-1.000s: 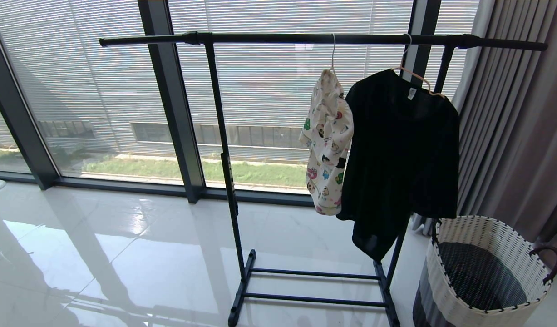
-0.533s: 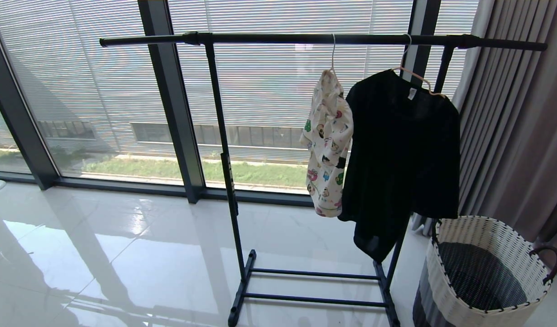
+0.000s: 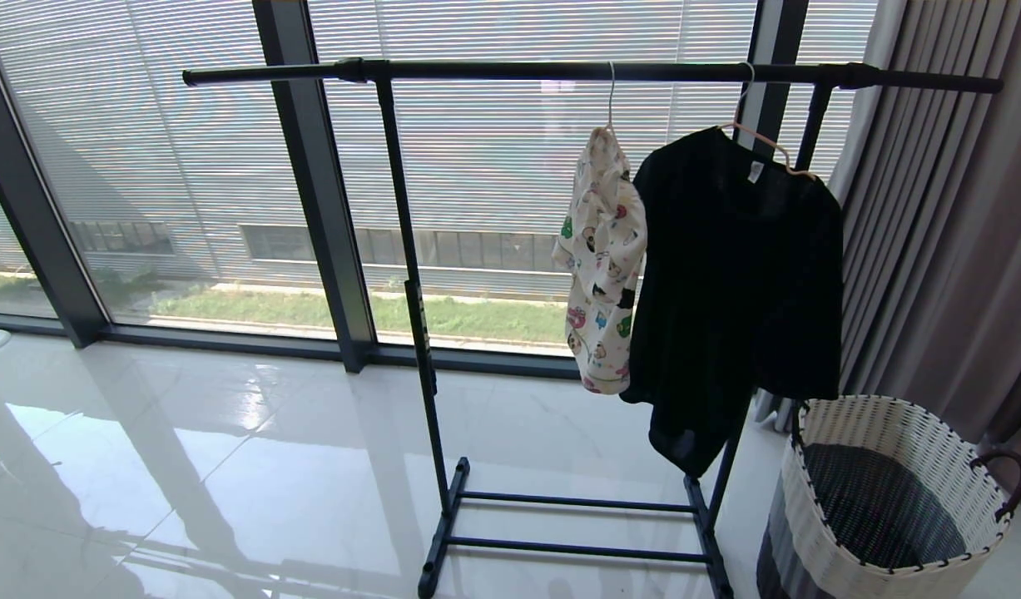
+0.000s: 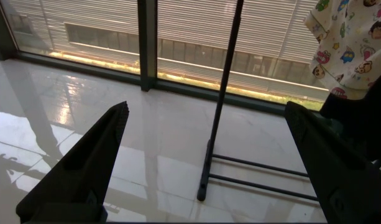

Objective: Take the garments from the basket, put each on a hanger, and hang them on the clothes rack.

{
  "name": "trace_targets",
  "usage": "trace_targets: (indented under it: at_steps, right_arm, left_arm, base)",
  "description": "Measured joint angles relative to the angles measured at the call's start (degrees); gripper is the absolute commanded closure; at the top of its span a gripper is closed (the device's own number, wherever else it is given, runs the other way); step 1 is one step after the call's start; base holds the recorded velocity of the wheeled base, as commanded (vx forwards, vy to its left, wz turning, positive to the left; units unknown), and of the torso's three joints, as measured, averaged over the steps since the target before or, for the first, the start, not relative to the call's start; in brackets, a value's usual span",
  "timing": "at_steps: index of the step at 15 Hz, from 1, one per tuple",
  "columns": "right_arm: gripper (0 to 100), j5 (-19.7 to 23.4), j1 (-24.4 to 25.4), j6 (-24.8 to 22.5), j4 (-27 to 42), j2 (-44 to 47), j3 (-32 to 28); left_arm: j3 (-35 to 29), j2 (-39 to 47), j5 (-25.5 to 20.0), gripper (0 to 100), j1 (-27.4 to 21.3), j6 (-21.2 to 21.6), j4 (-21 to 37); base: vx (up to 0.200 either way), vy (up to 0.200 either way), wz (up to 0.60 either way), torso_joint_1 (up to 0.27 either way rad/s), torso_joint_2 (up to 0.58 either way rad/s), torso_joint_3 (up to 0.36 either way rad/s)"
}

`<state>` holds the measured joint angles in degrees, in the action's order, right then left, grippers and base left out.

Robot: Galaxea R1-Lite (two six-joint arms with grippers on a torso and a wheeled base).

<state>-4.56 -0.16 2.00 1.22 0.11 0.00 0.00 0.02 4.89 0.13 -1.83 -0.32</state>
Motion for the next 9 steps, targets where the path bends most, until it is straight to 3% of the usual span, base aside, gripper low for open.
trace_targets:
  at_steps: [9]
  right_arm:
    - [0,0.0,0.0,0.0,0.0,0.0,0.0]
  left_arm:
    - [0.0,0.0,0.1,0,0.1,0.0,-0.1]
  base:
    - [0.0,0.0,0.0,0.0,0.0,0.0]
